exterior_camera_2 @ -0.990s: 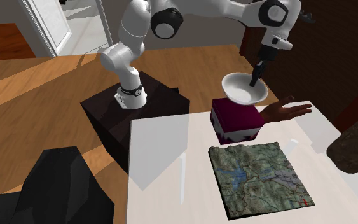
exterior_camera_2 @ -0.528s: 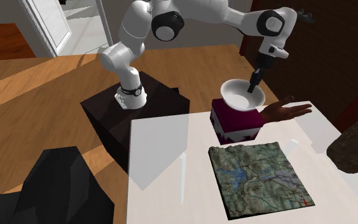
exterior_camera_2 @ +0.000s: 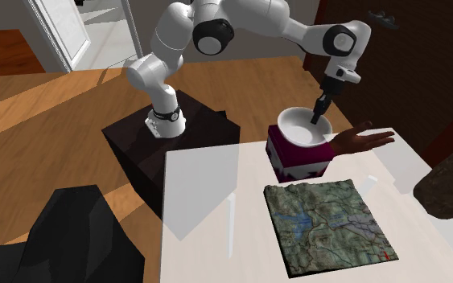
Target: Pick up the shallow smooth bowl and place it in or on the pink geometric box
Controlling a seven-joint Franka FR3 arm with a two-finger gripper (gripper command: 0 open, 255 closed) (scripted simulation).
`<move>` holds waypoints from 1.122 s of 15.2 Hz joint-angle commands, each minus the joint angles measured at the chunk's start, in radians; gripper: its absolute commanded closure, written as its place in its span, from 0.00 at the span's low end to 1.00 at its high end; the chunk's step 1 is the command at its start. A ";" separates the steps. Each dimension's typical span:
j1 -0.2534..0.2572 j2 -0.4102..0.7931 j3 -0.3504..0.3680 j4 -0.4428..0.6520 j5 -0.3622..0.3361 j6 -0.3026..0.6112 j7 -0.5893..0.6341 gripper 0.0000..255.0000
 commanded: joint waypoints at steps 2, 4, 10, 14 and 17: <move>0.000 0.000 0.000 -0.001 0.000 0.002 0.001 1.00; 0.000 0.000 0.000 -0.001 0.000 0.002 0.001 1.00; 0.000 0.000 0.000 -0.002 0.000 0.002 0.001 0.00; 0.055 0.014 0.003 0.113 0.006 -0.091 -0.022 0.00; 0.072 0.020 0.003 0.148 0.006 -0.117 -0.029 0.00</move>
